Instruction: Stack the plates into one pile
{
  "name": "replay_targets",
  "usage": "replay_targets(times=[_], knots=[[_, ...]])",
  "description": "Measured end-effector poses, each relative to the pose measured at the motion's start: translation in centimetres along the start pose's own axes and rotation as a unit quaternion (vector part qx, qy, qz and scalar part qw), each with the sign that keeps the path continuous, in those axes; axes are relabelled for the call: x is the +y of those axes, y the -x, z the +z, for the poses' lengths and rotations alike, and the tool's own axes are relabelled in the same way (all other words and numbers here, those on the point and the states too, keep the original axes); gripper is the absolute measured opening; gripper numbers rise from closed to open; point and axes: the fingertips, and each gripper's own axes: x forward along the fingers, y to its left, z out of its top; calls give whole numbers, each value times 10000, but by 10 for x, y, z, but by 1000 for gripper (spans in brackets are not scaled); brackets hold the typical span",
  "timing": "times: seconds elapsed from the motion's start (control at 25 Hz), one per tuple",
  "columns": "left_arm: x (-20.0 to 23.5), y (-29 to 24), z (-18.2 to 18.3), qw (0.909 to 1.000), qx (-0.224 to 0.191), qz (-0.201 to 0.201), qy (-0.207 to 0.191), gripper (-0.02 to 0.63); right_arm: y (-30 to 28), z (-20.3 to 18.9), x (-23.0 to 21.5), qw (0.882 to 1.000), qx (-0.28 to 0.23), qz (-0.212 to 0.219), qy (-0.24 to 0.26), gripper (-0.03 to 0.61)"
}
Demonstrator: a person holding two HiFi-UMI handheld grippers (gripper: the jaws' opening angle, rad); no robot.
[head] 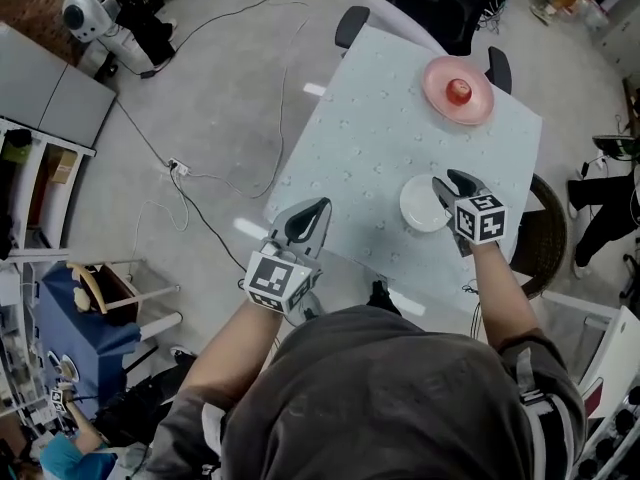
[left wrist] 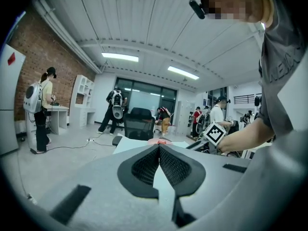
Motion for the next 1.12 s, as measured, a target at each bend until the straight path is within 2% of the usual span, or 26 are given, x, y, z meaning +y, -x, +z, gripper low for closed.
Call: replay_targets(times=[0.24,0.52,0.8,0.96,1.12], knots=[[25,41,45,9982,-390,402,-225,6,26,103,72,9917,-911,645,637,153],[57,120,95,9922,-669,902,-537,6,50,200,184,9639,-1713,1487,1392,121],[87,209,123,9823,-835,1601,-500,6,72,245,291,9278,-2134,2220,2107,50],[100,253,136,9760,-961,1894,-478,6,78,265,330,9116,-2334,2433,2351,-6],[107,284,144,9714,-1166,2050,-278,6,84,271,353,8997,-2402,2583,2572,-8]])
